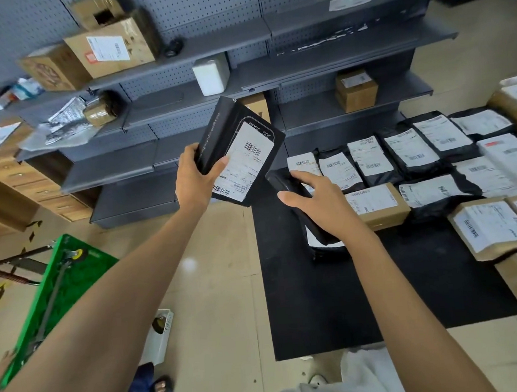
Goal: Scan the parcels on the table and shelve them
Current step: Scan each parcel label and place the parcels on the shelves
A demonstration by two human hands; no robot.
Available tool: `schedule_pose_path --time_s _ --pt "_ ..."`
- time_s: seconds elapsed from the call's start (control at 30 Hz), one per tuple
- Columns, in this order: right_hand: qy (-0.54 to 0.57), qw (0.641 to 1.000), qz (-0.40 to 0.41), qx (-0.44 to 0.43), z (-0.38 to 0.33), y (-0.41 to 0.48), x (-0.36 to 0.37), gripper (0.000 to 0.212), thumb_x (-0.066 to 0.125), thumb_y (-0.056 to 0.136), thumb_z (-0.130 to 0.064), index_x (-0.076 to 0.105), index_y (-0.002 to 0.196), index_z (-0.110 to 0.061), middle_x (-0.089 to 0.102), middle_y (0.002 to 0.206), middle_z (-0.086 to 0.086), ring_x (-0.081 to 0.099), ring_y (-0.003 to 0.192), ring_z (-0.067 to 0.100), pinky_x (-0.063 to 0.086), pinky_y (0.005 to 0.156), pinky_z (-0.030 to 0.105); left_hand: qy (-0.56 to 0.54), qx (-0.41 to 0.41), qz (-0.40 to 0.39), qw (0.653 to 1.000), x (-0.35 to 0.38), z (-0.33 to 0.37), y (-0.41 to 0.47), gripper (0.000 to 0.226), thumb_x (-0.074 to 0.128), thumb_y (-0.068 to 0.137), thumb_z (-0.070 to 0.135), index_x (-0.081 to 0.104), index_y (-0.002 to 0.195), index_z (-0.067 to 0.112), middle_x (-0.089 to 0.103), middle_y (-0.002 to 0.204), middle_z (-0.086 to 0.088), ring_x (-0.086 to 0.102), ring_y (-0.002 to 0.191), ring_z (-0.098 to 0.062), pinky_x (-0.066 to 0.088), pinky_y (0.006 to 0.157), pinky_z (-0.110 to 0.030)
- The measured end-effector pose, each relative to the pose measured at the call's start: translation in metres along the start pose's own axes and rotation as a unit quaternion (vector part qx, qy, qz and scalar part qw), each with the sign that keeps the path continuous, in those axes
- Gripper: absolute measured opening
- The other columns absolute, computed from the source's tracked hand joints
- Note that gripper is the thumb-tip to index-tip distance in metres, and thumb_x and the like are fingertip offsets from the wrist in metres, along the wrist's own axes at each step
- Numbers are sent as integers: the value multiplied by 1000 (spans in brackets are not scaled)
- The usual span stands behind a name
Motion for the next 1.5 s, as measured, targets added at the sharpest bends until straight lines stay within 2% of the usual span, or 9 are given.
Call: schedule_pose_path --time_s 0.23,0.5,0.63,0.83,1.0,1.1,1.2,1.37,1.5 --pt "5 999 23 23 17 -20 -4 73 69 78 -61 51 143 -34 54 144 -8 49 131 14 42 109 44 -11 16 -17 1000 8 3 -18 61 71 81 59 49 127 26 61 117 8 60 102 -11 49 84 -30" --pt "-18 986 112 125 88 -78 -63 70 69 79 -62 52 142 -35 56 140 -8 52 129 17 43 108 45 -40 40 -118 991 103 34 -53 62 69 79 62 50 125 25 59 116 7 58 103 -12 51 93 -39" --pt "-38 967 179 175 124 -117 -115 72 68 78 -65 52 142 -36 58 139 -2 53 128 25 43 107 48 -40 77 -191 978 165 77 -85 72 61 70 80 48 122 32 60 112 11 61 101 -11 54 89 -45" --pt "-14 941 273 197 165 -197 -198 69 68 81 -61 52 142 -33 57 140 -4 53 127 19 46 104 43 -43 185 -273 943 250 184 -150 68 62 74 76 48 121 30 58 113 11 61 101 -13 56 84 -44" --pt "20 912 357 201 203 -290 -285 59 69 82 -56 57 136 -34 61 134 -9 59 115 14 45 89 32 -49 256 -315 913 321 295 -232 70 62 77 73 47 127 27 58 116 10 60 103 -11 56 86 -42" --pt "24 890 401 215 232 -365 -346 62 71 83 -53 55 139 -31 59 137 -8 56 123 15 45 99 34 -54 296 -346 889 366 368 -306 72 64 79 70 47 131 23 57 121 6 57 110 -14 51 91 -38" --pt "38 860 452 235 266 -450 -411 57 73 84 -49 59 136 -30 64 129 -9 60 115 15 46 93 31 -72 332 -395 853 415 439 -395 64 66 80 64 51 125 21 58 113 4 58 103 -17 49 84 -35" --pt "23 797 539 271 318 -582 -507 62 68 74 -59 62 130 -33 67 124 -11 61 115 15 48 95 36 -108 362 -458 804 488 535 -549 65 68 75 65 53 123 23 59 109 7 57 103 -18 47 92 -41" --pt "48 756 581 298 355 -658 -557 59 68 77 -54 60 132 -33 65 126 -15 61 113 13 50 95 36 -133 375 -524 753 536 590 -654 68 72 77 59 52 129 20 61 114 5 58 104 -14 50 94 -40"
Point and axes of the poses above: each hand's wrist, its own y-axis towards the middle knuckle, its own x-axis out of the palm, z = x × y, the point moved 8 cm from there along y, towards the middle knuckle
